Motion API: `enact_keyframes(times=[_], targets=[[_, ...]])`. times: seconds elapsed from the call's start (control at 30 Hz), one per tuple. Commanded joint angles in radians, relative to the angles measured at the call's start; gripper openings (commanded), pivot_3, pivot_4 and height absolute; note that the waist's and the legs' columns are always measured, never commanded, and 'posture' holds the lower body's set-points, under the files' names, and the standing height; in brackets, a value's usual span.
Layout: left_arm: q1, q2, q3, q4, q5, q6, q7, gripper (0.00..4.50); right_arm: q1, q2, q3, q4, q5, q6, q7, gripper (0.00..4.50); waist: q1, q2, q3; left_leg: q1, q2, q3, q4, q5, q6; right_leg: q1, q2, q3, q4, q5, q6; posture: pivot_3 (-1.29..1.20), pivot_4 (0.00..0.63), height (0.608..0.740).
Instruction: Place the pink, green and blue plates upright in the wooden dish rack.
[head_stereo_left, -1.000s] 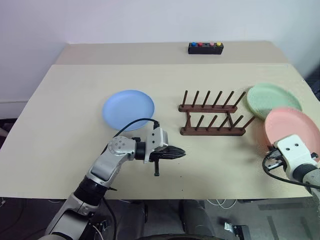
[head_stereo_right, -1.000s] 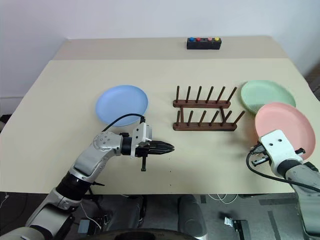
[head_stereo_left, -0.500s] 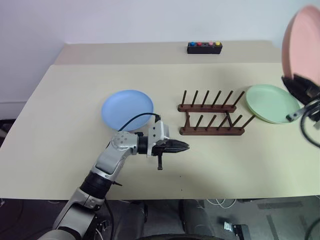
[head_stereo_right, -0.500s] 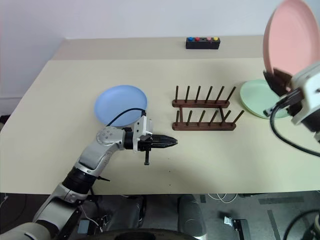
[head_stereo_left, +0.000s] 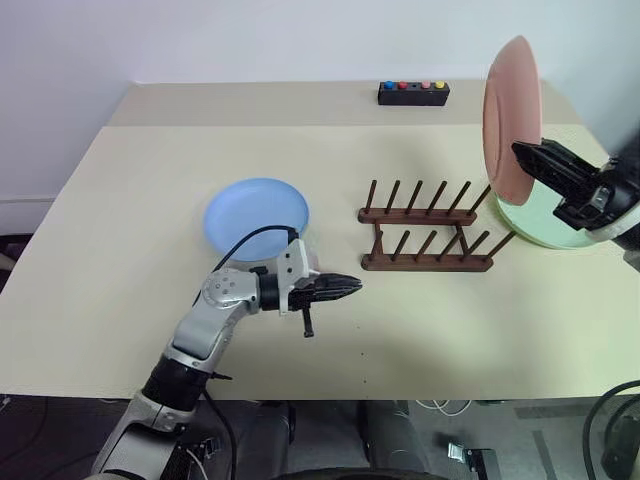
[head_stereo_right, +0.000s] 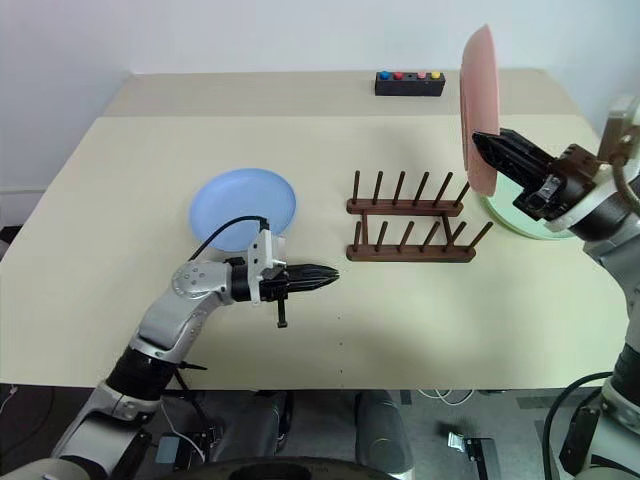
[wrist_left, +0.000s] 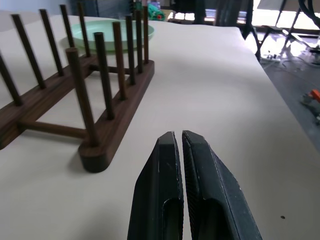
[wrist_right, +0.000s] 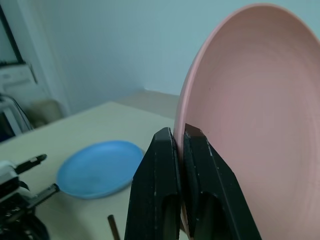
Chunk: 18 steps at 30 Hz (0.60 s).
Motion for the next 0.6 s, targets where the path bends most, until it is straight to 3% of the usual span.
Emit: enact_keyframes(times=[0.03,0.6], targets=[[0.002,0.011,0.024,-0.048,-0.033,0.006,-0.004,0.15,0.002,-0.013,-0.039,-0.017,0.088,0.017,0.018,0.06,0.0,0.0,0.0,0.0,0.0,0.0,0.0,0.0,0.0,0.0,0.0,0.0,0.0,0.0,0.0,0.0,0.15,0.74],[-0.018,0.021,0.029,-0.074,-0.072,0.037,-0.009,0.15,0.045,-0.035,-0.033,0.052,0.077,-0.003,0.067,0.06,-0.001,0.0,0.0,0.0,0.0,0.0,0.0,0.0,0.0,0.0,0.0,0.0,0.0,0.0,0.0,0.0,0.15,0.74]])
